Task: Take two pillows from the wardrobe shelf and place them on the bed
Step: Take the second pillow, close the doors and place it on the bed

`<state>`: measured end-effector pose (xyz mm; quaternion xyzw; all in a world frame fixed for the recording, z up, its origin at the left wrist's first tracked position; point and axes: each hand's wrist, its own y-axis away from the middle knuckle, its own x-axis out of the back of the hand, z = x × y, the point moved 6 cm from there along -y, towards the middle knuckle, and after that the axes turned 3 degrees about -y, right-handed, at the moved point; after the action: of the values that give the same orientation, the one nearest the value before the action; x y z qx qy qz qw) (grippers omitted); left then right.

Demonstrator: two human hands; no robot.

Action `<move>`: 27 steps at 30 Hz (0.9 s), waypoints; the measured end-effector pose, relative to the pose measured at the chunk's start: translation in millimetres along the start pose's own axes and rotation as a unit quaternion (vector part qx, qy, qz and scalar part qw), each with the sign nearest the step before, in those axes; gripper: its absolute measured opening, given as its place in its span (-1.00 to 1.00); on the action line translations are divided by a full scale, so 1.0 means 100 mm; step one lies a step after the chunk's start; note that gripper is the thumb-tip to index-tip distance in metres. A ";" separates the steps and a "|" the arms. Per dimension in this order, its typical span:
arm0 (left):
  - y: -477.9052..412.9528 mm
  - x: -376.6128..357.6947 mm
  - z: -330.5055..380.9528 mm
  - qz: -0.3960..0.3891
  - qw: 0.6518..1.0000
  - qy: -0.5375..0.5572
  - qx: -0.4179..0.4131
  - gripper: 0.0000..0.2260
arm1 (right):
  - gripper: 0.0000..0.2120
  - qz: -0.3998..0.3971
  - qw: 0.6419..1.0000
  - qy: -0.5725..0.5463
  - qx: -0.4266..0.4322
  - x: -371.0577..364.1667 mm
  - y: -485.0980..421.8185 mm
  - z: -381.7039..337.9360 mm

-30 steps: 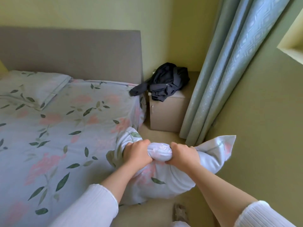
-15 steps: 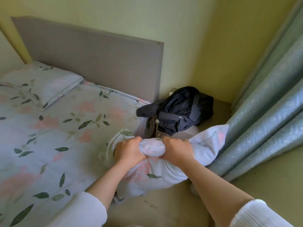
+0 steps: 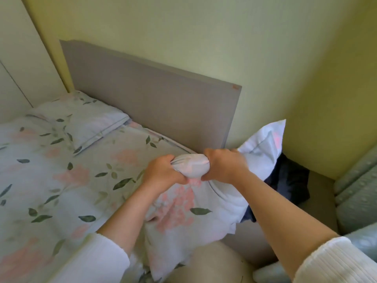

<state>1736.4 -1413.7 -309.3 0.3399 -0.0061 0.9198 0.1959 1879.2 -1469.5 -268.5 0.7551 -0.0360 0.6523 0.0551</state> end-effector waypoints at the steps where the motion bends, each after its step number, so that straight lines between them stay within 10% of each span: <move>1: -0.11 0.10 -0.01 -0.002 1.000 0.025 0.002 -0.56 | -0.58 -0.006 1.000 -0.002 0.006 0.08 -0.13 -0.06; 19: -1.45 0.72 -0.80 0.200 0.950 -0.237 0.048 -0.72 | -0.68 0.169 0.979 -0.068 0.093 -0.63 -1.84 -0.55; 27: -1.98 0.04 -1.93 0.124 0.936 -0.257 0.208 -0.44 | -0.46 -0.116 0.980 -0.105 0.126 -2.13 -2.44 -0.74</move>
<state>1686.3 -1201.8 -479.3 0.5942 0.0930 0.7989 -0.0026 1806.6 -1221.6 -477.6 0.8191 0.1292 0.5581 0.0305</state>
